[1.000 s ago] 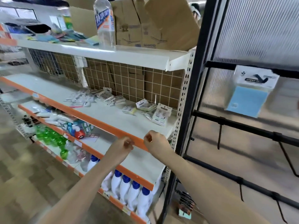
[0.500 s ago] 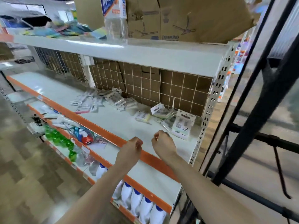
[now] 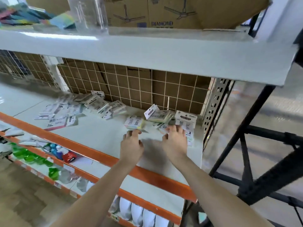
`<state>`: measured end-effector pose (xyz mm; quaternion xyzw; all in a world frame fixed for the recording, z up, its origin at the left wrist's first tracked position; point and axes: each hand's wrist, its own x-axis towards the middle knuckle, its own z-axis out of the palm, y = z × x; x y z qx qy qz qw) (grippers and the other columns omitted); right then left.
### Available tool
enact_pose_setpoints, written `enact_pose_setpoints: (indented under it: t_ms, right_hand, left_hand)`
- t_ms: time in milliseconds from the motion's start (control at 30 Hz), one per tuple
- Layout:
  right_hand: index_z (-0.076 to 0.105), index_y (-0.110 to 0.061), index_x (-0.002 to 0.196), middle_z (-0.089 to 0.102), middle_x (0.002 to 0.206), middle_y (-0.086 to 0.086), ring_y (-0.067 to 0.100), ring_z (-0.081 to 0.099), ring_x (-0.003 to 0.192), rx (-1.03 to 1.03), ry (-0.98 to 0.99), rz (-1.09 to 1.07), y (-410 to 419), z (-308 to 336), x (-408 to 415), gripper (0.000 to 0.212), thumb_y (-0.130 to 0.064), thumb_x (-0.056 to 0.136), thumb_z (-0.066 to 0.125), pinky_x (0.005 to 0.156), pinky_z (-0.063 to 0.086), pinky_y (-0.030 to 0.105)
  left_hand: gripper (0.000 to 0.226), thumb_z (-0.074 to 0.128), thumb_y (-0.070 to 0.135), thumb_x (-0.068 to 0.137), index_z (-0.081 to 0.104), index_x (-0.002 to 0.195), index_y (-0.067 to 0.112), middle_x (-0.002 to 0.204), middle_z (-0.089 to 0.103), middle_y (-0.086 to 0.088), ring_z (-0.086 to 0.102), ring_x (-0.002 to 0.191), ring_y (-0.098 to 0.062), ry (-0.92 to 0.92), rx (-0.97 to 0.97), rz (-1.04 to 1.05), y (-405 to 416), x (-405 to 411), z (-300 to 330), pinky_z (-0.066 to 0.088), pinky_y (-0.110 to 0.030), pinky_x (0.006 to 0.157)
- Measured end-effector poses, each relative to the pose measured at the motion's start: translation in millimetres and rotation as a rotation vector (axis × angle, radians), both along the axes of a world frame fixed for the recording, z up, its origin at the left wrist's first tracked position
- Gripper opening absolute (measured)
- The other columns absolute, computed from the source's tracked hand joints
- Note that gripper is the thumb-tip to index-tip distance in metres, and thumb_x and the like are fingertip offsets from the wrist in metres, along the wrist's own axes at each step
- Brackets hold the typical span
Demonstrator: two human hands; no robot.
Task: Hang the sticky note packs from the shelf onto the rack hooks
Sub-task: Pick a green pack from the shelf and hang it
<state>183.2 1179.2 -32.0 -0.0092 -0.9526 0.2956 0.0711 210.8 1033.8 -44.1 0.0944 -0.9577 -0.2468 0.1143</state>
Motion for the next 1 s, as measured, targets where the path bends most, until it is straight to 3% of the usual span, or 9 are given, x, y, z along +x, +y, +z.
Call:
enact_pose_setpoints:
  t_ms: [167,300,400,500,633,800,933,1000]
  right_hand:
    - [0.032,0.000,0.137,0.028,0.145,0.020,0.037,0.025,0.134,-0.007,-0.068,-0.151,-2,-4,-30,0.059,-0.023,0.088,0.055,0.110,0.027,0.046]
    - [0.023,0.000,0.142,0.017,0.153,0.023,0.039,0.018,0.139,0.060,-0.139,-0.228,-10,-14,-48,0.070,-0.035,0.089,0.054,0.113,0.020,0.045]
    - [0.022,0.000,0.144,0.023,0.153,0.020,0.037,0.023,0.139,0.226,-0.108,-0.281,-17,-25,-52,0.068,-0.033,0.091,0.050,0.115,0.019,0.043]
    - [0.031,-0.004,0.140,0.035,0.146,0.016,0.033,0.030,0.134,0.326,-0.049,-0.310,-18,-31,-51,0.056,-0.029,0.093,0.047,0.112,0.021,0.040]
    - [0.040,-0.005,0.135,0.044,0.138,0.012,0.031,0.039,0.127,0.432,0.004,-0.296,-17,-35,-44,0.041,-0.019,0.096,0.044,0.107,0.029,0.037]
    - [0.052,0.002,0.126,0.055,0.125,0.020,0.040,0.050,0.111,0.465,0.021,-0.279,-23,-31,-29,0.042,0.003,0.084,0.051,0.096,0.039,0.044]
    - [0.051,-0.002,0.130,0.054,0.126,0.017,0.037,0.050,0.111,0.483,0.001,-0.190,-21,-31,-13,0.044,-0.001,0.086,0.053,0.097,0.038,0.041]
    - [0.054,-0.007,0.128,0.055,0.126,0.011,0.033,0.051,0.110,0.481,0.027,-0.178,-21,-27,-4,0.037,-0.009,0.091,0.054,0.096,0.041,0.039]
  left_hand:
    - [0.048,0.050,0.000,0.083,0.046,0.130,0.009,0.130,0.046,-0.017,0.043,0.117,-0.035,-0.041,-0.055,-0.088,-25,-41,-4,0.036,-0.040,0.095]
    - [0.059,0.052,-0.004,0.076,0.047,0.133,0.011,0.131,0.047,-0.014,0.041,0.120,-0.034,0.093,-0.106,-0.059,-41,-68,-4,0.032,-0.039,0.096]
    - [0.052,0.053,0.004,0.083,0.047,0.133,0.017,0.133,0.050,-0.007,0.041,0.125,-0.029,0.074,-0.165,-0.081,-54,-84,-10,0.027,-0.036,0.100]
    - [0.035,0.054,0.015,0.089,0.056,0.124,0.020,0.123,0.059,-0.004,0.048,0.119,-0.026,0.045,-0.200,-0.102,-67,-91,-20,0.029,-0.035,0.100]
    - [0.015,0.064,0.013,0.087,0.068,0.101,0.012,0.103,0.068,-0.008,0.057,0.102,-0.031,0.102,-0.134,-0.160,-74,-86,-29,0.042,-0.039,0.083]
    - [0.010,0.072,0.004,0.078,0.071,0.086,0.010,0.086,0.071,-0.009,0.062,0.086,-0.034,0.160,-0.064,-0.248,-78,-77,-28,0.047,-0.038,0.069]
    - [0.010,0.076,0.009,0.075,0.073,0.082,0.015,0.080,0.071,-0.005,0.065,0.081,-0.030,0.160,0.013,-0.290,-80,-67,-20,0.048,-0.034,0.060]
    - [0.014,0.082,0.009,0.069,0.073,0.078,0.015,0.072,0.069,-0.004,0.066,0.068,-0.028,0.203,0.011,-0.344,-80,-58,-18,0.048,-0.031,0.051]
